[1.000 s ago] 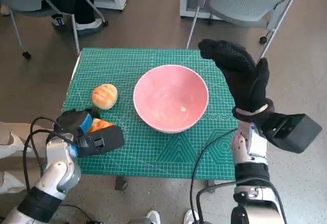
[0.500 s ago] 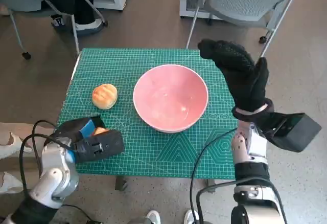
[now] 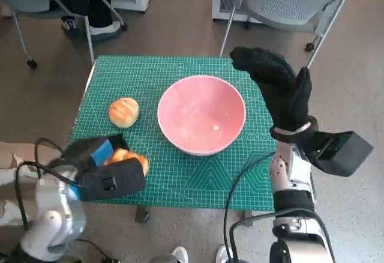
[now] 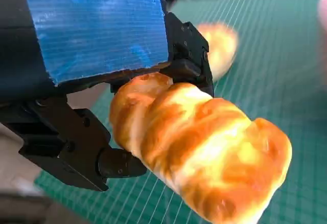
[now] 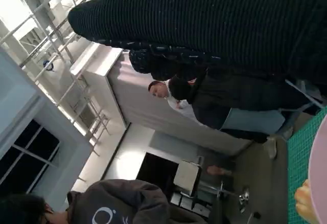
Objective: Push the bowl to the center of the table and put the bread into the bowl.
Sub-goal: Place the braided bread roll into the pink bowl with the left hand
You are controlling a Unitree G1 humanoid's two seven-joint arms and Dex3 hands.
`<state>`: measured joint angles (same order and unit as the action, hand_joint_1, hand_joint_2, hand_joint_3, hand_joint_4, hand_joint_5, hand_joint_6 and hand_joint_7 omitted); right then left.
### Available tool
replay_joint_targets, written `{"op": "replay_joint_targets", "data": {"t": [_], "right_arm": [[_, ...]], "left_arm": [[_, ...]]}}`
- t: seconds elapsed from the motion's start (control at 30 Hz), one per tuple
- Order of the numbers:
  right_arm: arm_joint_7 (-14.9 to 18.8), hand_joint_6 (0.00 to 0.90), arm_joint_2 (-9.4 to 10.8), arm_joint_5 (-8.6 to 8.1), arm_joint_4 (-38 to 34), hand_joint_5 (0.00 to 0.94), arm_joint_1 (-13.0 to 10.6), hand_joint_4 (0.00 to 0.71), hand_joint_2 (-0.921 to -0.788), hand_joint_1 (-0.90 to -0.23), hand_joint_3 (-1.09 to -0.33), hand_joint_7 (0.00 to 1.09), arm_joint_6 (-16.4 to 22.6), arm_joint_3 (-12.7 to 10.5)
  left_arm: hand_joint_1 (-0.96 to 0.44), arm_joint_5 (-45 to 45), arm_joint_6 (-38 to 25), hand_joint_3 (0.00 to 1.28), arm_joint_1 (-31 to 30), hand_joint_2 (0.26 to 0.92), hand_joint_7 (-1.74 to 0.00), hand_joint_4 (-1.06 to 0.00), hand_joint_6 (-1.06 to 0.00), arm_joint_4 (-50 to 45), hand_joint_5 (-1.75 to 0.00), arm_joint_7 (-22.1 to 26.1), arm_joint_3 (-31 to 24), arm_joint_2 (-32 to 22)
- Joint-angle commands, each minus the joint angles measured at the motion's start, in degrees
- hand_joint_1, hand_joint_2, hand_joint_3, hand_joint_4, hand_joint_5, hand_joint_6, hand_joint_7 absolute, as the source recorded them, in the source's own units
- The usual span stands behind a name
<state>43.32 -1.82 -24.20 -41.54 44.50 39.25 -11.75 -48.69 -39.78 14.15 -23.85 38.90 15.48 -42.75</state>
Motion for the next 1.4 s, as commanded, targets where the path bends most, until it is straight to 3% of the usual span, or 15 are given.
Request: {"op": "replay_joint_targets", "data": {"t": [0.03,0.13,0.3,0.47,0.87,1.17,1.27,1.4], "right_arm": [[0.4,-0.001,0.2,-0.02,-1.6,0.000,0.4,0.123,-0.921,-0.675,-0.924,0.41,0.1,0.0],[0.6,-0.001,0.2,-0.13,-2.1,0.000,0.7,0.124,-0.921,-0.677,-0.923,0.41,0.2,-0.1],[1.0,-0.001,0.3,-0.33,-2.6,0.001,0.9,0.125,-0.921,-0.679,-0.921,0.40,0.4,-0.1],[1.4,-0.001,0.2,-0.63,-2.7,0.002,1.2,0.128,-0.921,-0.681,-0.919,0.40,0.3,-0.2],[2.3,-0.001,0.0,-0.77,-3.5,0.002,1.6,0.129,-0.921,-0.689,-0.917,0.39,0.5,-0.8],[2.3,-0.001,-0.2,-0.66,-2.9,0.002,1.1,0.129,-0.921,-0.690,-0.915,0.39,0.6,-0.8],[2.3,-0.001,-0.3,-0.64,-2.2,0.002,0.7,0.129,-0.921,-0.688,-0.916,0.39,0.6,-0.8],[2.3,-0.001,-0.6,-0.61,-1.4,0.001,0.2,0.128,-0.921,-0.685,-0.918,0.39,0.5,-0.8]], "left_arm": [[0.00,0.3,1.6,0.53,3.3,0.644,-1.02,-0.73,-0.71,-3.4,-1.33,0.8,-2.7,-0.1],[0.00,0.9,2.6,0.52,6.5,0.634,-0.97,-0.76,-0.74,-4.3,-1.30,0.3,-4.2,0.9],[0.00,1.2,3.8,0.36,11.8,0.703,-0.97,-0.84,-0.75,-3.9,-1.13,-0.5,-5.2,2.6],[0.00,1.0,4.6,0.31,18.0,0.728,-1.01,-0.85,-0.73,-2.9,-1.09,-1.3,-5.1,4.9],[0.00,-0.2,8.7,0.38,27.8,0.698,-1.03,-0.84,-0.72,4.1,-1.12,-5.2,-0.5,11.9],[0.00,0.2,13.4,0.25,35.5,0.779,-1.06,-0.81,-0.69,15.7,-1.12,-6.7,4.2,17.6],[0.00,0.7,14.9,0.23,38.7,0.806,-1.01,-0.76,-0.68,22.5,-1.22,-6.8,5.9,19.8],[0.00,1.3,16.1,0.49,41.6,0.690,-1.04,-0.67,-0.67,29.1,-1.41,-6.9,7.1,22.1]]}}
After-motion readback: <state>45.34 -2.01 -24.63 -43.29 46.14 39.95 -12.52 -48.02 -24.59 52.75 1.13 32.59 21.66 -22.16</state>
